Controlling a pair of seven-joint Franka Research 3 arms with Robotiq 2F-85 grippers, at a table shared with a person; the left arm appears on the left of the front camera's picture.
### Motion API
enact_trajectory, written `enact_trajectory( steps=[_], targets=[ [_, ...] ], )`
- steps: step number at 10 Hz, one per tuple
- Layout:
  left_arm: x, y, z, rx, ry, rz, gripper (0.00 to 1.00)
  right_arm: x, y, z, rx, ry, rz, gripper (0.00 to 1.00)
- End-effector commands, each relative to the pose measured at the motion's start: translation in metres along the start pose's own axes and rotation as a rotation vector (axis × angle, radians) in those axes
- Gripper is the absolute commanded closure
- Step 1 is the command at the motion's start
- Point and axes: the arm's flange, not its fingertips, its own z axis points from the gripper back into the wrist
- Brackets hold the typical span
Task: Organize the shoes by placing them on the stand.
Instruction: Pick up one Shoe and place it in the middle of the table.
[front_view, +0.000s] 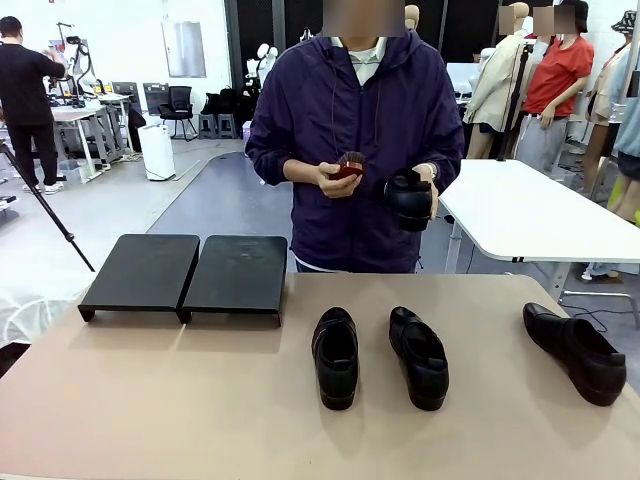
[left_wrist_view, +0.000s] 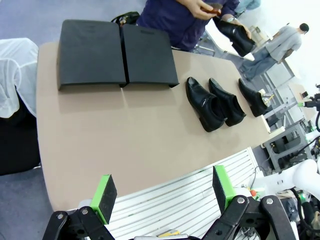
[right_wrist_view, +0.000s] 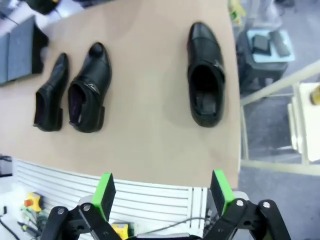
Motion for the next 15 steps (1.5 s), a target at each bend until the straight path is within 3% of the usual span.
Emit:
enact_trajectory(
  steps=[1, 3, 5, 9, 12, 13, 15],
  targets=[
    [-0.001, 0.001, 0.001, -0.018, -0.004, -0.010, 0.00, 0.020, 0.032, -0.026, 0.031, -0.026, 0.115, 0.00],
    [-0.001, 0.001, 0.001, -0.018, -0.004, -0.010, 0.00, 0.040, 0.072, -0.049, 0.036, -0.012, 0.185, 0.00],
    [-0.001, 0.001, 0.001, -0.018, -0.004, -0.010, 0.00, 0.044, 0.072, -0.050, 0.047, 0.004, 0.185, 0.00],
    [-0.001, 0.001, 0.001, -0.018, -0.004, -0.010, 0.00, 0.021, 0.005, -0.013, 0.055, -0.039, 0.109, 0.00],
    [-0.001, 0.001, 0.001, -0.018, -0.004, -0.010, 0.00, 0.004, -0.025, 0.015, 0.028, -0.039, 0.096, 0.00],
    [-0.001, 0.001, 0.001, -0.018, -0.004, -0.010, 0.00, 0.003, -0.057, 0.041, 0.035, -0.028, 0.101, 0.00],
    [-0.001, 0.001, 0.001, -0.018, -0.004, -0.010, 0.00, 0.000, -0.145, 0.099, 0.082, -0.079, -0.021, 0.00]
  ],
)
